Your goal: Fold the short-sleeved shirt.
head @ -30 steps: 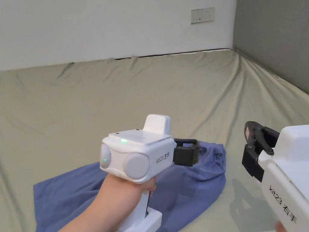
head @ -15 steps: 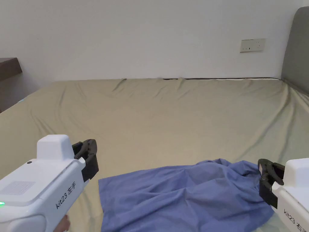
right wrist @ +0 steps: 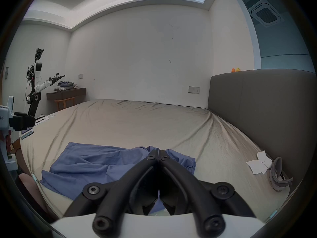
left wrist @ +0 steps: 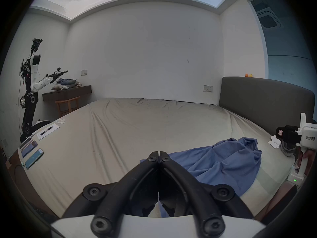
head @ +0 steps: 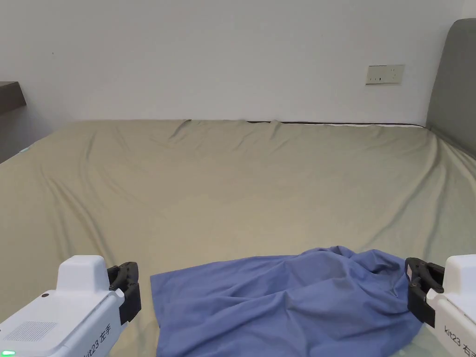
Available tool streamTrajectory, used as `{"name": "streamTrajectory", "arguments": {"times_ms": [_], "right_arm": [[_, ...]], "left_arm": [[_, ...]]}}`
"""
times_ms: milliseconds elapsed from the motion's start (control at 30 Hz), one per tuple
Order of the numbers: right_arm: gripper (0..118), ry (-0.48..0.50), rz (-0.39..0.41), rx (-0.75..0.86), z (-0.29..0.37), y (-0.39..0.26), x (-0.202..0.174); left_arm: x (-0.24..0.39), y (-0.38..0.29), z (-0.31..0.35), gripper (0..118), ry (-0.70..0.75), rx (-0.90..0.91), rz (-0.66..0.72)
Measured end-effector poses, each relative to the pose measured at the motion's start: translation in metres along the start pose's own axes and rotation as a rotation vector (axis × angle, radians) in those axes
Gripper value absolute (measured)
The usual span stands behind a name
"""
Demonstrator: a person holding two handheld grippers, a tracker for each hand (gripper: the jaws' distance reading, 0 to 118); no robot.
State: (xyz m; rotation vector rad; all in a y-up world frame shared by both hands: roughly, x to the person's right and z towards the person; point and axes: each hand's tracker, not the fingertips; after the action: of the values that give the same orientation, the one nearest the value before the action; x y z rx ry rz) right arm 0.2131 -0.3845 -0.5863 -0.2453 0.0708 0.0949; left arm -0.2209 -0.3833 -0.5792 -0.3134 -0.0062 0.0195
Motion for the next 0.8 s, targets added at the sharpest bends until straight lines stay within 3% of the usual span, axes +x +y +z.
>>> {"name": "streamTrajectory", "arguments": {"times_ms": [167, 233, 267, 300, 333, 367, 400, 433, 633, 733, 767, 800], "right_arm": [[0, 0.029, -0.079, -0.061, -0.001, -0.001, 0.004], [0, 0.041, -0.074, -0.055, -0.004, -0.001, 0.008], [0, 0.042, -0.070, -0.056, -0.005, -0.001, 0.009], [0, 0.041, -0.061, -0.056, -0.006, -0.001, 0.008], [0, 0.041, -0.054, -0.058, -0.008, -0.001, 0.009], [0, 0.039, -0.048, -0.060, -0.010, -0.001, 0.010], [0, 0.031, -0.042, -0.064, -0.011, -0.002, 0.012], [0, 0.023, -0.041, -0.070, -0.013, -0.002, 0.012], [0, -0.011, -0.064, -0.120, -0.019, -0.010, 0.025], [0, -0.028, -0.089, -0.146, -0.022, -0.014, 0.033], [0, -0.032, -0.110, -0.155, -0.024, -0.015, 0.036], [0, -0.033, -0.132, -0.161, -0.025, -0.016, 0.039]], "left_arm": [[-0.007, 0.006, -0.040, 0, 0.029, -0.132, 0.028], [-0.013, 0.006, -0.070, 0, 0.028, -0.195, 0.041], [-0.015, 0.007, -0.086, 10, 0.013, -0.238, 0.019], [-0.017, 0.007, -0.109, 29, 0.001, -0.273, -0.026], [-0.020, 0.004, -0.130, 69, 0.004, -0.314, -0.050], [-0.022, 0.000, -0.148, 97, 0.036, -0.366, -0.042], [-0.024, -0.004, -0.173, 114, 0.070, -0.446, -0.032], [-0.025, -0.007, -0.191, 116, 0.072, -0.472, -0.011], [-0.016, -0.029, -0.257, 85, 0.109, -0.567, 0.020], [0.000, -0.042, -0.262, 53, 0.089, -0.603, -0.001], [0.008, -0.045, -0.256, 50, 0.081, -0.583, -0.010], [0.016, -0.044, -0.248, 36, 0.109, -0.524, -0.092]]}}
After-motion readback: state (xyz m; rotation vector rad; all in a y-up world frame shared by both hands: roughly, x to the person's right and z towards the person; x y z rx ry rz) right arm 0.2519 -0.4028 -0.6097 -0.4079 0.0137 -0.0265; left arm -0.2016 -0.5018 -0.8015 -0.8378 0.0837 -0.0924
